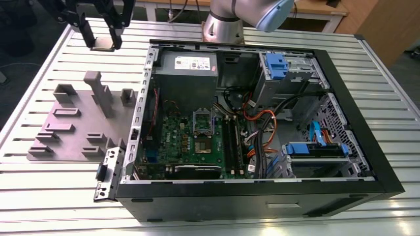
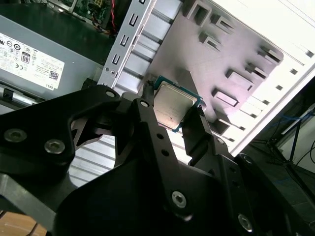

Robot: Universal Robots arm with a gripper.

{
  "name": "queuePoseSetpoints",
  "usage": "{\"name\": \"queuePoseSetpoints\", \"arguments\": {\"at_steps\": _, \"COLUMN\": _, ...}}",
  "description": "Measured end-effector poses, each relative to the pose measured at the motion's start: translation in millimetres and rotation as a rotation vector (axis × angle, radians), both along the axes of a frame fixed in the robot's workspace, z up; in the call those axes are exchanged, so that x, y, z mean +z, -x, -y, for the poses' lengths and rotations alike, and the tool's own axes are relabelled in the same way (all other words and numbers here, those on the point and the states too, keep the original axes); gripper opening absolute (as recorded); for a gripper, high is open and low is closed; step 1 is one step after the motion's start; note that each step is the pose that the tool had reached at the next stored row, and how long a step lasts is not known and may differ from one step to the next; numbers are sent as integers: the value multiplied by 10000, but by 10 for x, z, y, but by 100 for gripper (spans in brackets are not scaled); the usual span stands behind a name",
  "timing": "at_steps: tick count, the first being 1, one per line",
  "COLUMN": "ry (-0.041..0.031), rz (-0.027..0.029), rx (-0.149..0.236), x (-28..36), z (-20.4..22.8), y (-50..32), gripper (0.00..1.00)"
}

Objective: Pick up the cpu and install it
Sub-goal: 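Pick up the cpu and move it towards the insertion slot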

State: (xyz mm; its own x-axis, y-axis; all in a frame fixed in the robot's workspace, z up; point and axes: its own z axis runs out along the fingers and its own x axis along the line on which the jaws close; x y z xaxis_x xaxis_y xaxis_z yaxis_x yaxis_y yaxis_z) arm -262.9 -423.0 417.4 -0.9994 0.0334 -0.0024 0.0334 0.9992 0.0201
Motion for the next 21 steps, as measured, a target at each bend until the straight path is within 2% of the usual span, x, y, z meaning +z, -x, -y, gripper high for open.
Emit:
{"name": "queuePoseSetpoints", "arguments": {"at_steps": 3, "ry": 0, "rz": 0, "rx": 0, "x": 0, "z": 4, "y": -14, "gripper": 47}}
{"name": "queuePoseSetpoints", "arguments": {"at_steps": 9, "ry": 0, "rz": 0, "rx": -2, "x": 0, "z": 61, "y": -32, "gripper": 47}}
{"name": "queuePoseSetpoints", "arguments": {"at_steps": 21, "ry": 0, "rz": 0, "rx": -1, "x": 0, "z": 64, "y": -199, "gripper": 47}}
